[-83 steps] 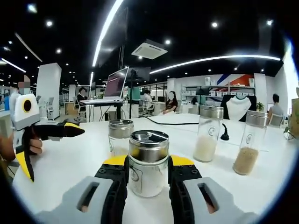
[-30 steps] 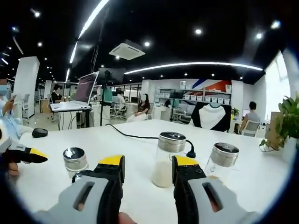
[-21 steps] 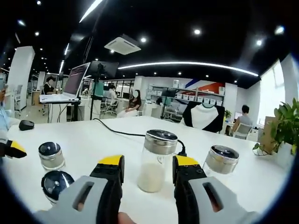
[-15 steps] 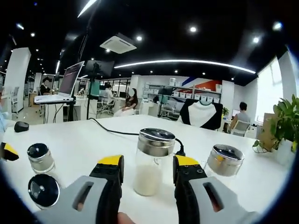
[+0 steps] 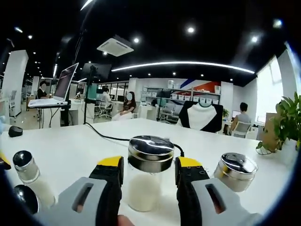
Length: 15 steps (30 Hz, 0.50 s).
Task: Rotate the seasoning bottle until the label or dispensing opening points toward the visible target arrow and the bottle remains upright within the marked orientation range
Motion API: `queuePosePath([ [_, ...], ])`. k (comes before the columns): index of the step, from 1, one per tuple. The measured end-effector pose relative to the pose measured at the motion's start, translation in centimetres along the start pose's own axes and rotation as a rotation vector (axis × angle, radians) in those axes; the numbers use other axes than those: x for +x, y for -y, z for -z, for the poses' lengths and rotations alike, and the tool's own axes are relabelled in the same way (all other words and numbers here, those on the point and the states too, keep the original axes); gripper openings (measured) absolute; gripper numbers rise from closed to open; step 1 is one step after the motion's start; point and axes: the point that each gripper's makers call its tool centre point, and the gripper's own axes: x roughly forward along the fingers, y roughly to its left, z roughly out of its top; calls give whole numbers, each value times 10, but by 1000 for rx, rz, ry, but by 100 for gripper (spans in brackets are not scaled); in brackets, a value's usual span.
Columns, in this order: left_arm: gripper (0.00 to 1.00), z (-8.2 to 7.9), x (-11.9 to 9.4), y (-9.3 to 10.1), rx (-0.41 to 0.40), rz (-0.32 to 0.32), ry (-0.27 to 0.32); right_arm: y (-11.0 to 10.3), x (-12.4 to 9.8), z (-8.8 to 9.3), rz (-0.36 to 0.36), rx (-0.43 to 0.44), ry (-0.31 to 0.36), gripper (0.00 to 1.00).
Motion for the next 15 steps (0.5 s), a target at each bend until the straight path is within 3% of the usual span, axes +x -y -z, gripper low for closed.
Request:
queuePosePath([
  [3, 100, 4, 1, 1, 19, -2, -23, 0, 4, 6, -3, -20, -25, 43],
  [6, 100, 8, 1, 0, 29, -8, -42, 2, 6, 12, 14, 28, -46, 39],
  [9, 100, 3, -1, -5, 10, -26, -17, 1, 6, 10, 7, 22, -38, 38],
  [15, 100, 7, 1, -2, 8, -4, -36, 1, 4, 10, 3, 47, -37, 36],
])
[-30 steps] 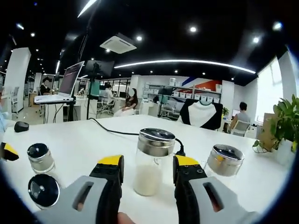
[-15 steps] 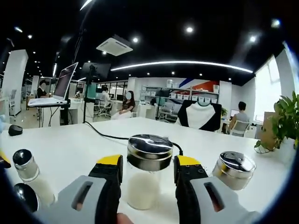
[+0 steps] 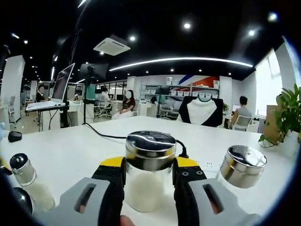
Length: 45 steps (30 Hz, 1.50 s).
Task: Rotate the seasoning bottle until the label or dispensing opening points toward the visible target arrow and the bottle remains upright within the marked orientation range
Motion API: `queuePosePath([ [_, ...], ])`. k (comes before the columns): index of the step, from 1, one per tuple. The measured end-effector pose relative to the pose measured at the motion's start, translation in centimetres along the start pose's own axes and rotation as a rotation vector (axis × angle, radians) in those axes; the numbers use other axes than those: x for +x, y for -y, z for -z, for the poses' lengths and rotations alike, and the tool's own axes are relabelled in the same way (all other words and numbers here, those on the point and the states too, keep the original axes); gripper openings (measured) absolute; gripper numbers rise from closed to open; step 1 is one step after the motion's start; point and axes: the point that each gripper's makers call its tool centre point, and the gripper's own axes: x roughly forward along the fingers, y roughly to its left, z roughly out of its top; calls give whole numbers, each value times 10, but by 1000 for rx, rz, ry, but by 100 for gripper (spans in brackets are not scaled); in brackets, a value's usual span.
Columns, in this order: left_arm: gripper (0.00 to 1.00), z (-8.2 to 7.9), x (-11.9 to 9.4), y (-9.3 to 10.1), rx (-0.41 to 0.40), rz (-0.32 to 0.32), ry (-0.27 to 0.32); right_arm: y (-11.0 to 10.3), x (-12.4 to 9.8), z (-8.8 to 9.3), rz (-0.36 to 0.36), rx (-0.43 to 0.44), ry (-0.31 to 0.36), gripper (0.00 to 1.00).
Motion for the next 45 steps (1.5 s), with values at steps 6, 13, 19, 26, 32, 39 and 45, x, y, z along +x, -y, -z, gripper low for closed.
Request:
queuePosePath([
  [6, 100, -2, 0, 0, -14, 7, 10, -2, -8, 0, -17, -10, 12, 36],
  [13, 100, -2, 0, -4, -11, -7, 8, -5, -21, -12, -55, 2, 60, 35],
  [19, 100, -3, -2, -9, 6, -42, 16, -7, -40, -16, -74, 19, 81, 35],
  [26, 100, -3, -2, -8, 8, -35, 14, -4, -62, -17, -70, 23, 90, 35],
  [32, 100, -8, -4, -6, -7, -21, 44, -14, -88, -23, -91, 15, 109, 35],
  [39, 100, -7, -2, -3, -5, -9, 42, -25, -117, -25, -110, -24, 131, 35],
  [45, 100, -10, -2, 1, -21, 13, 55, -35, -137, -26, -133, -10, 128, 35],
])
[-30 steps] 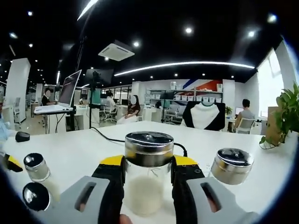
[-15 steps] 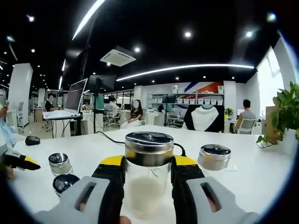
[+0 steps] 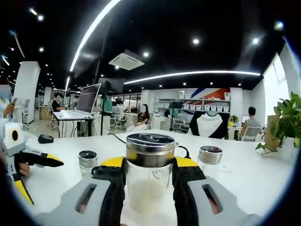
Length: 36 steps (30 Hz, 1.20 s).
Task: Rotate the seasoning bottle until the label or dispensing opening points toward the visible target arrow and the bottle remains upright within the marked orientation range
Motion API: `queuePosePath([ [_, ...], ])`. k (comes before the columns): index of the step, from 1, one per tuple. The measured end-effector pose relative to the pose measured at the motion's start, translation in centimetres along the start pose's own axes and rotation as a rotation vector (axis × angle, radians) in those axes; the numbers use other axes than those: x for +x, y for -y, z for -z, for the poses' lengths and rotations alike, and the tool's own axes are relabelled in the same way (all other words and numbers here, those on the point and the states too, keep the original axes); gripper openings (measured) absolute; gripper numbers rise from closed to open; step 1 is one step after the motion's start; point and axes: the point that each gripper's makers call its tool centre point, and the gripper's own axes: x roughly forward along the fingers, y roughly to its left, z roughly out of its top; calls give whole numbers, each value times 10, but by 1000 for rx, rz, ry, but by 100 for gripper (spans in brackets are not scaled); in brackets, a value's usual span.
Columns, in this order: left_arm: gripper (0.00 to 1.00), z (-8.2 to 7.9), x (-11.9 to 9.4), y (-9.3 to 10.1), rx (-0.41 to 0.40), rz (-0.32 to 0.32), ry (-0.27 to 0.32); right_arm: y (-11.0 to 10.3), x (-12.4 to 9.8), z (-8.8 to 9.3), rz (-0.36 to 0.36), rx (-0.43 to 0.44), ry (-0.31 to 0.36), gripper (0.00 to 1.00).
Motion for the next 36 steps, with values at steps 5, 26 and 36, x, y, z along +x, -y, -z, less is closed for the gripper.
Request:
queuePosePath([
  [5, 100, -4, 0, 5, -7, 25, 24, -15, -16, -4, -17, -1, 19, 35],
  [26, 80, -7, 6, 43, 14, 185, 37, -123, -74, -8, -392, 14, 83, 35],
  [36, 61, -4, 6, 57, 78, 247, 32, -153, -85, -6, -580, 81, 93, 35],
])
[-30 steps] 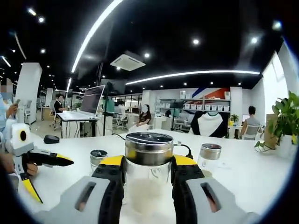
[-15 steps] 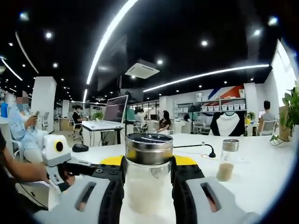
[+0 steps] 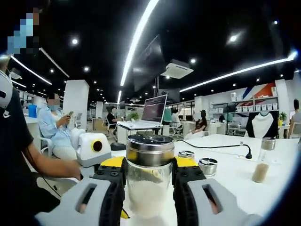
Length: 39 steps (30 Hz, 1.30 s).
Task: Rotate the seasoning bottle until the label or dispensing opening points toward the visible target arrow and the bottle remains upright within the marked orientation range
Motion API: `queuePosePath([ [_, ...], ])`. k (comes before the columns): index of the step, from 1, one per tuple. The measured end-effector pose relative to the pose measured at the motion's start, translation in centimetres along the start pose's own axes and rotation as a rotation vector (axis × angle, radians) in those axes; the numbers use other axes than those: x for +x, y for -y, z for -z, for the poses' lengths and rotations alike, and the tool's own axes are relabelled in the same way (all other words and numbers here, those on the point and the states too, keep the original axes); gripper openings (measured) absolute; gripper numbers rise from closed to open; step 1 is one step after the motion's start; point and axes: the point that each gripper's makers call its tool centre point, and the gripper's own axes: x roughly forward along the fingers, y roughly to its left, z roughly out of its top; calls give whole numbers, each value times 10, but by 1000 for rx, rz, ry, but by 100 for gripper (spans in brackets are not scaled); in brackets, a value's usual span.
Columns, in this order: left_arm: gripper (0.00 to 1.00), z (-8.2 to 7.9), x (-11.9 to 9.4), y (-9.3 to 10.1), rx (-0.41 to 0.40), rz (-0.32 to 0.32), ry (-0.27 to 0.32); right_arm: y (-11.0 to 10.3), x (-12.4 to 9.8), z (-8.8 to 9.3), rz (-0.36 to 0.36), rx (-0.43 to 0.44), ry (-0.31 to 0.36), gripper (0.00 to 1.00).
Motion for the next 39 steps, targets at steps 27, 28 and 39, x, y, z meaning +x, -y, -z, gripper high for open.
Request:
queuePosePath([
  [27, 40, 2, 2, -4, -60, -183, -86, 14, 10, -6, 268, -23, -9, 37],
  [28, 40, 2, 1, -4, -59, -193, -85, 16, 10, -8, 298, -17, -11, 37],
  [39, 41, 4, 5, -7, 2, -307, -118, 20, 14, -9, 472, 20, 16, 38],
])
